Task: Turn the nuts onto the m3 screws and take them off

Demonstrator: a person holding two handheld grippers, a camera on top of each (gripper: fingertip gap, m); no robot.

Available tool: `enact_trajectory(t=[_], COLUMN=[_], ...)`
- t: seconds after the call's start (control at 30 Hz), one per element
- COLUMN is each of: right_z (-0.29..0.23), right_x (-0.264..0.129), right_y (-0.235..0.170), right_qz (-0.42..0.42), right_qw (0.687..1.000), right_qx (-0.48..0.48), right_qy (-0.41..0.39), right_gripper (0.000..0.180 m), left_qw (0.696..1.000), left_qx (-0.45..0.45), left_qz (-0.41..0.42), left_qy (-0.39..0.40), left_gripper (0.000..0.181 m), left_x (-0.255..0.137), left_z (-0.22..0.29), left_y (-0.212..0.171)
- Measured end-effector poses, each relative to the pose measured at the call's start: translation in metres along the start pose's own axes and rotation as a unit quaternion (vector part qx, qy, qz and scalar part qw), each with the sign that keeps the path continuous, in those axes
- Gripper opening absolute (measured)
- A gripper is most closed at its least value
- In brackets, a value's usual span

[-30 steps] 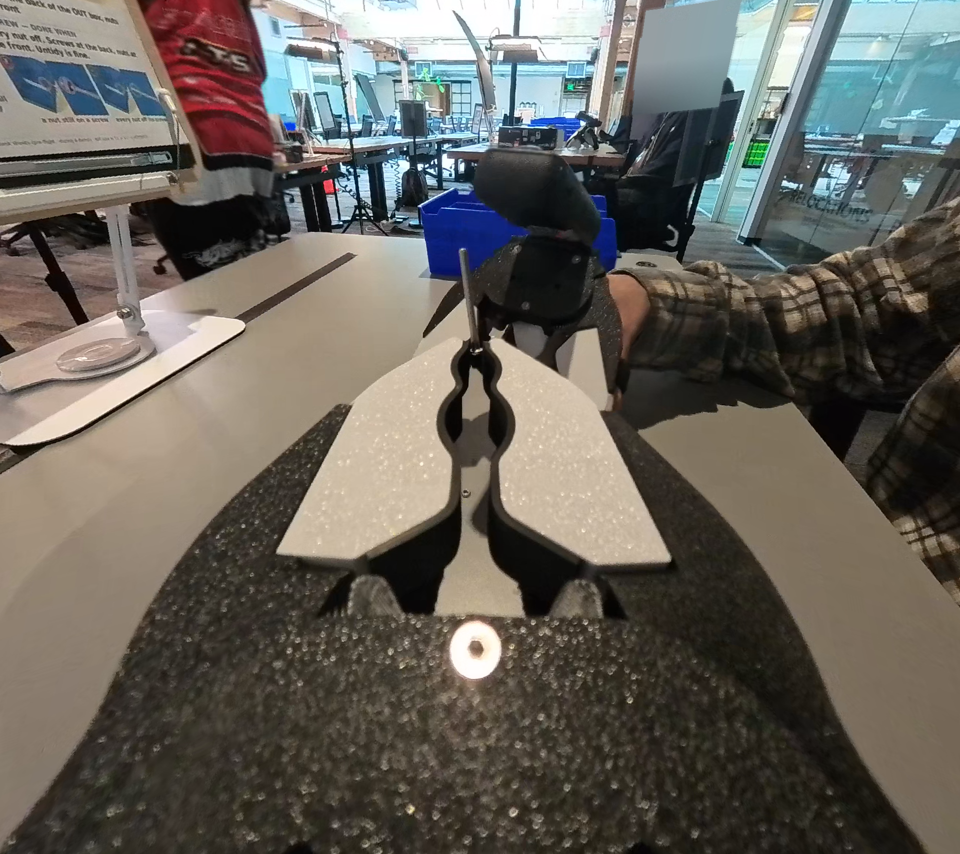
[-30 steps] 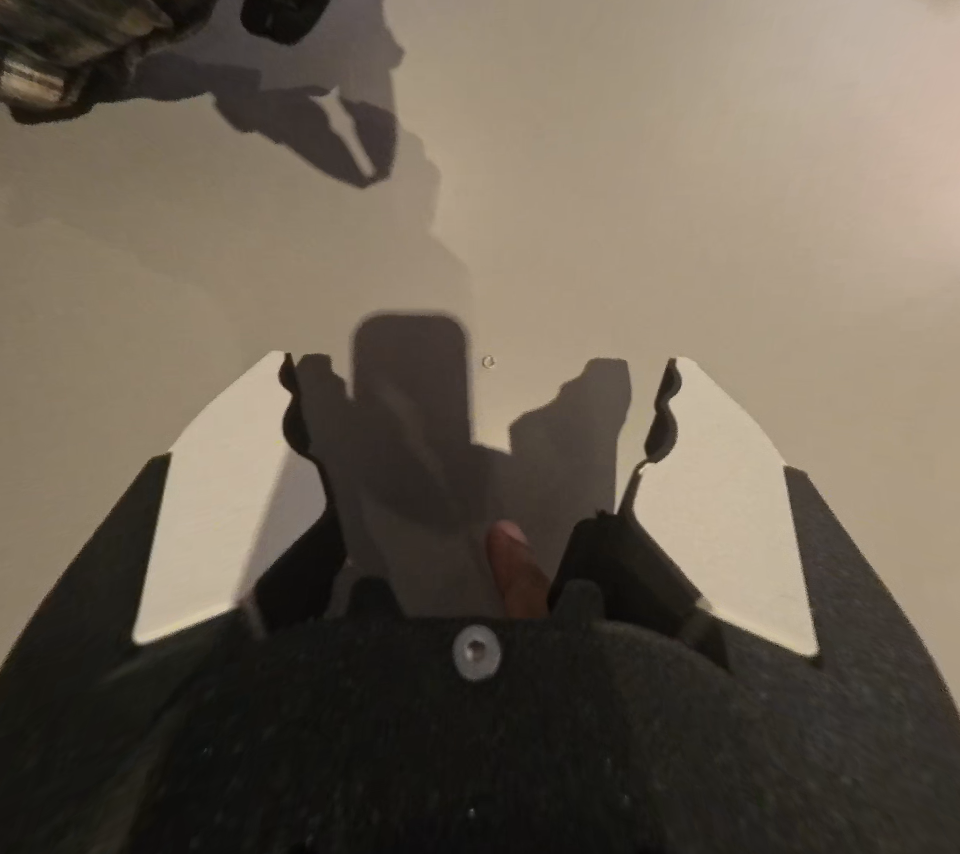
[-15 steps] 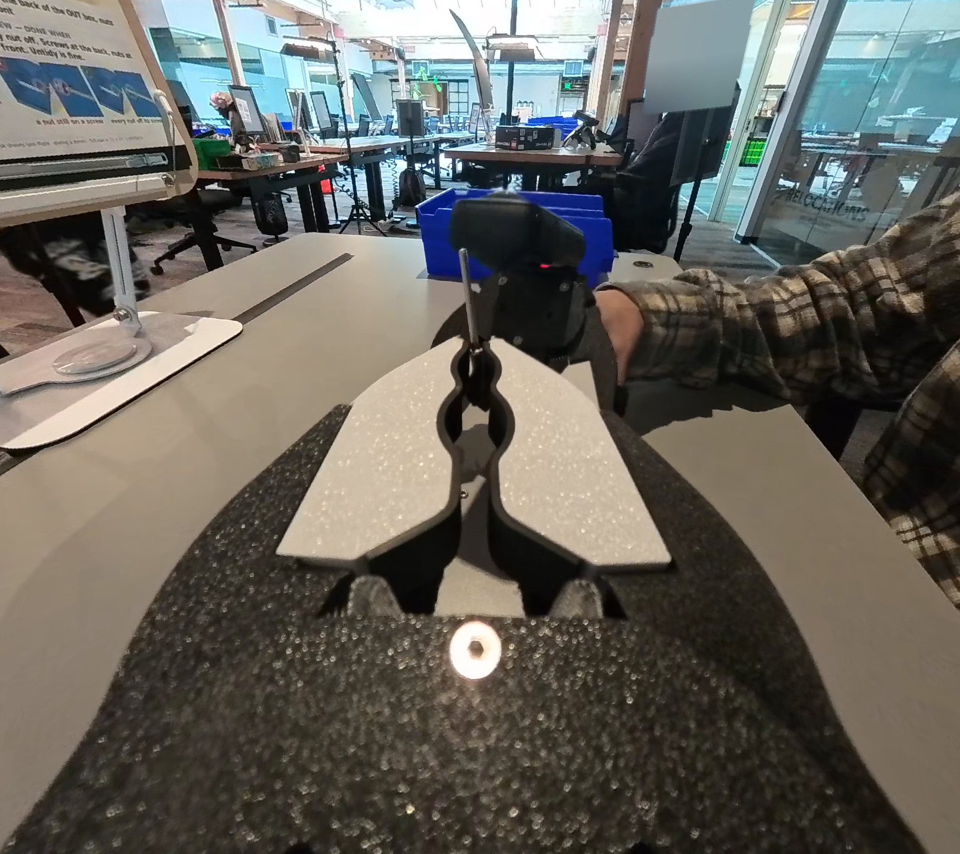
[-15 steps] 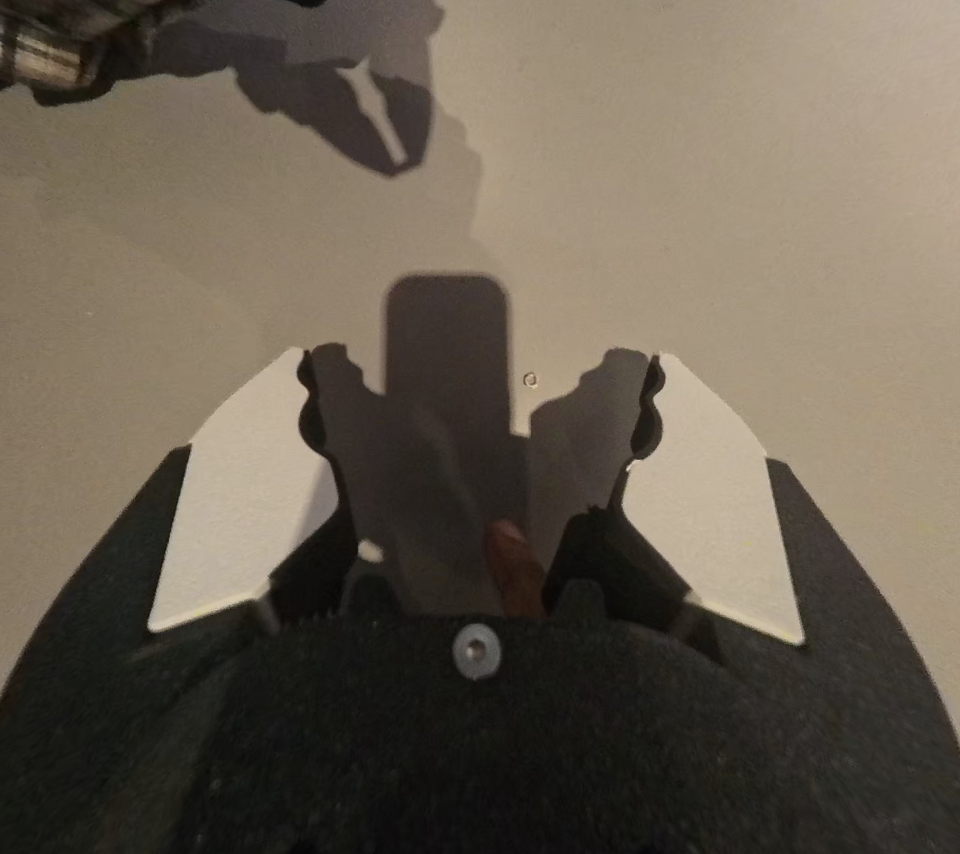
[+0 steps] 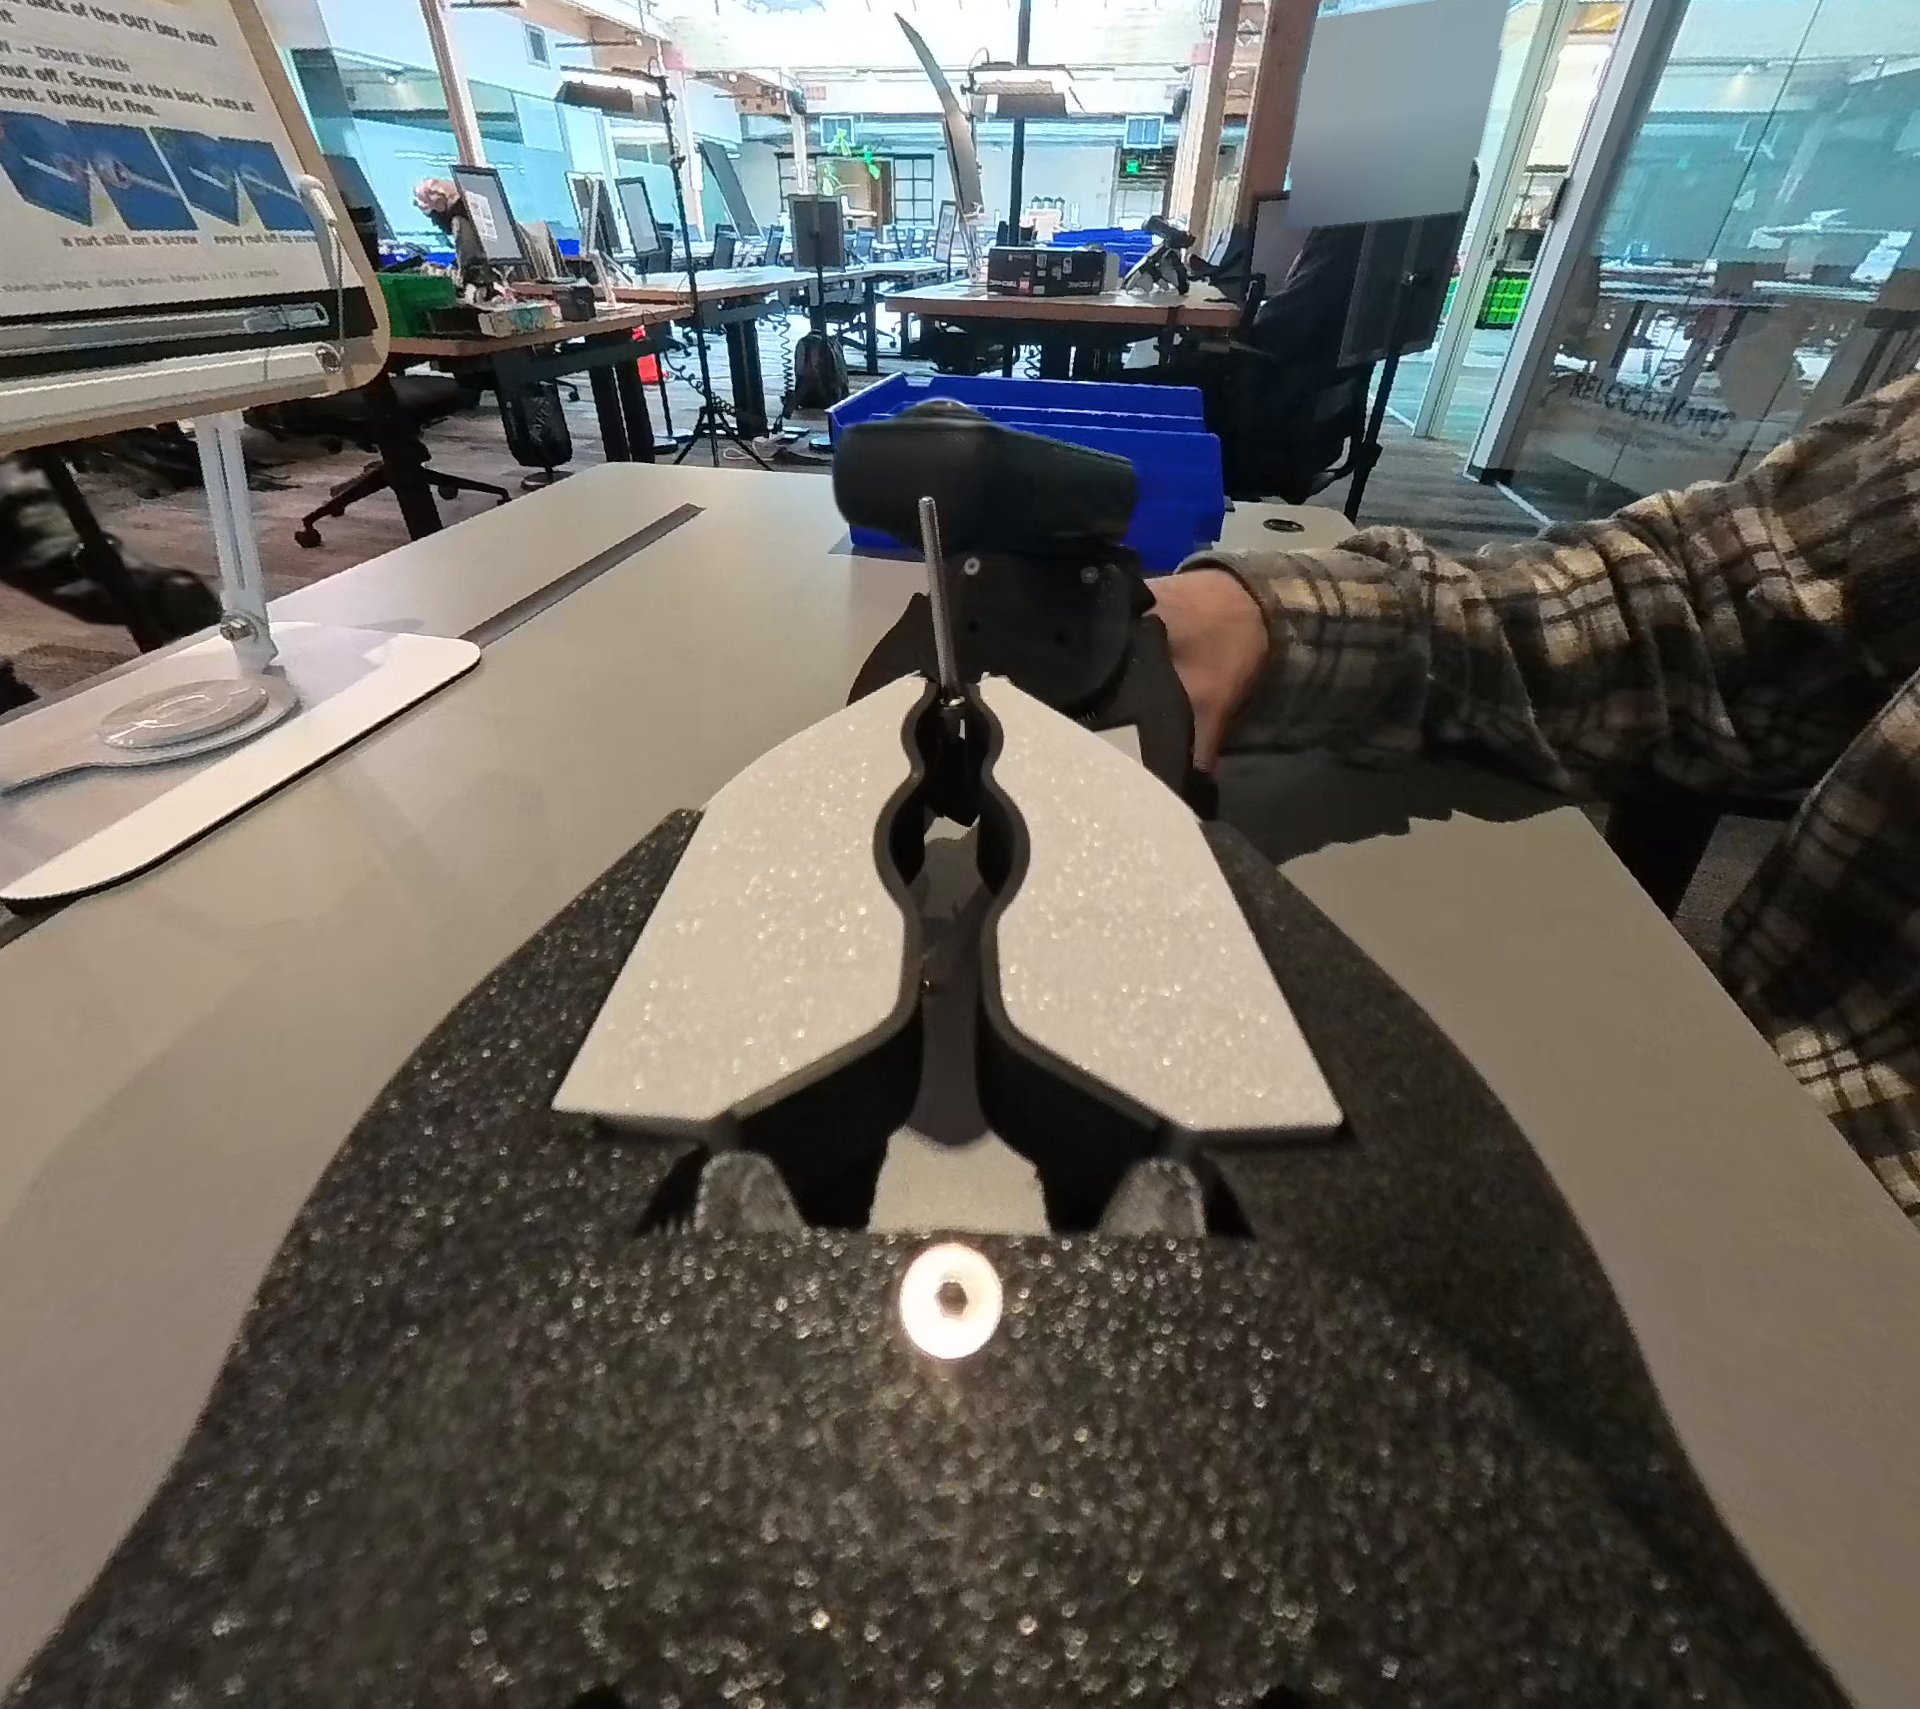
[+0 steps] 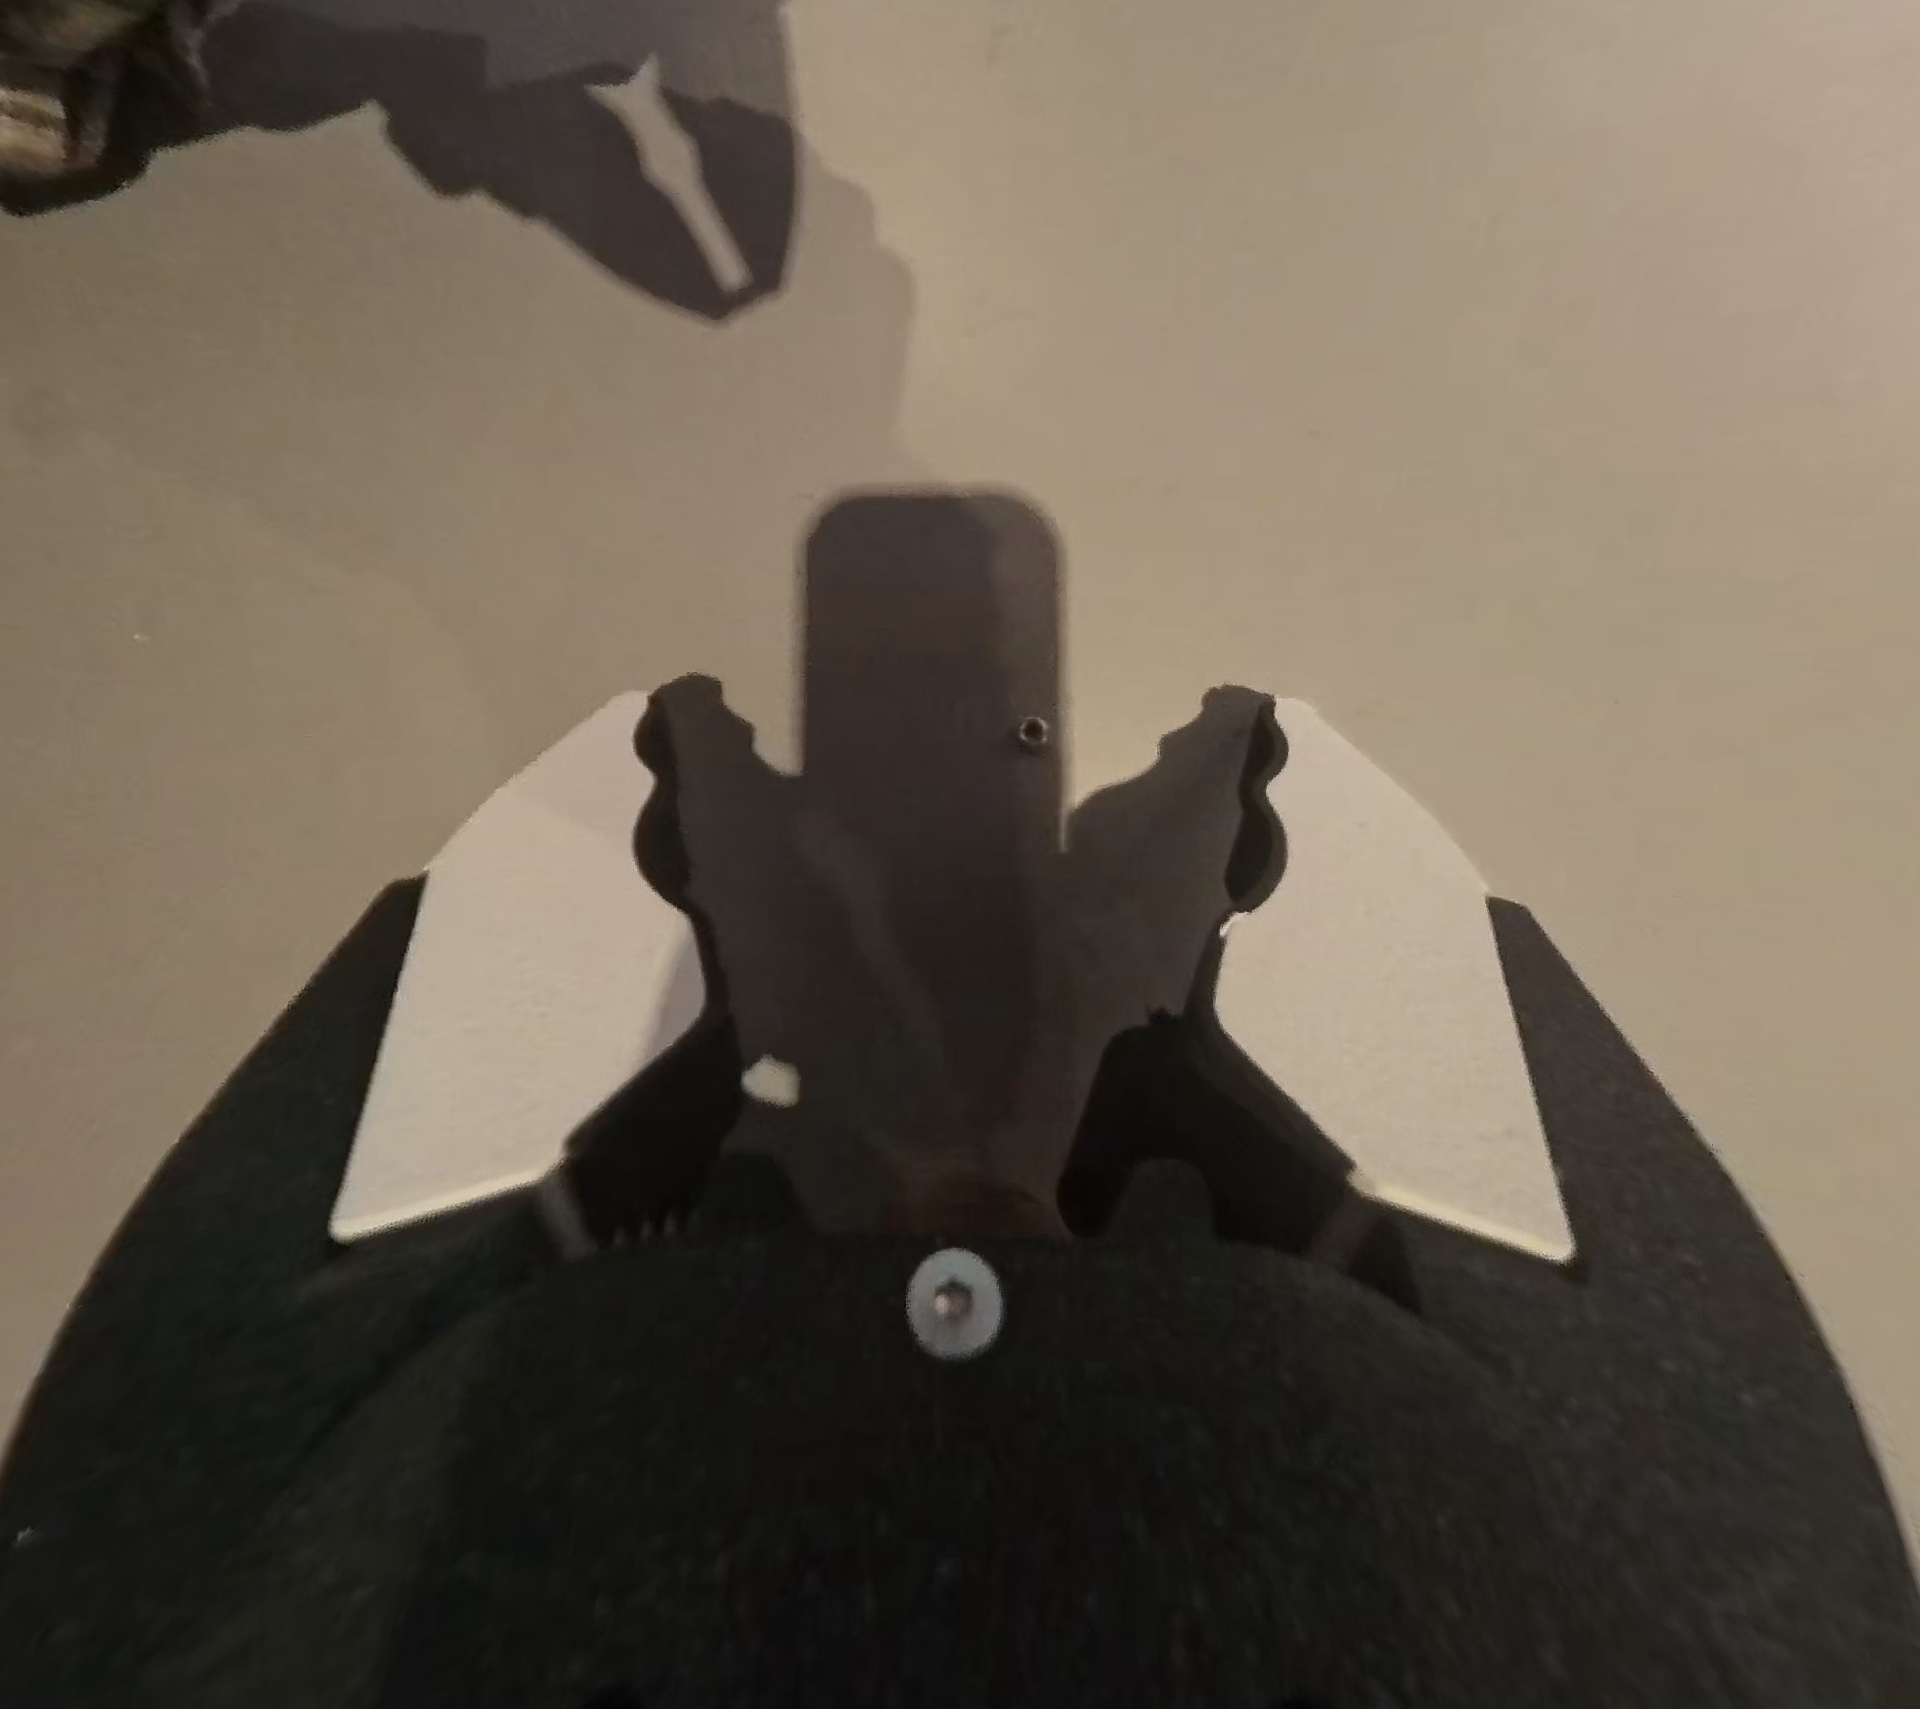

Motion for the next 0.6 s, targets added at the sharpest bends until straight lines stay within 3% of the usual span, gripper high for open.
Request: enact_trajectory(t=[0.4,0.6], right_z=[0.0016,0.0048], right_x=[-0.0025,-0.0025], right_y=[-0.0002,-0.0019], right_qz=[-0.021,-0.039], right_qw=[1.000,0.998], right_qx=[0.004,-0.032], right_qy=[-0.002,-0.047], right_gripper=[0.100,0.073], left_qw=[1.000,1.000], left_qx=[0.001,0.000], left_qz=[0.000,0.000], left_qy=[-0.002,-0.002], left_gripper=[0.004,0.004], left_x=[0.0006,0.0004], left_z=[0.0007,0.0005], left_y=[0.0005,0.0006])
Point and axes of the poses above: each gripper's, where its closed fingertips meet, x out along the fingers, y out of its top, z = x × y across the jaws, the point moved 9 cm from there along -x, back along the fingers, and after that the axes turned 15 degrees about -z, right-handed, at the moved point
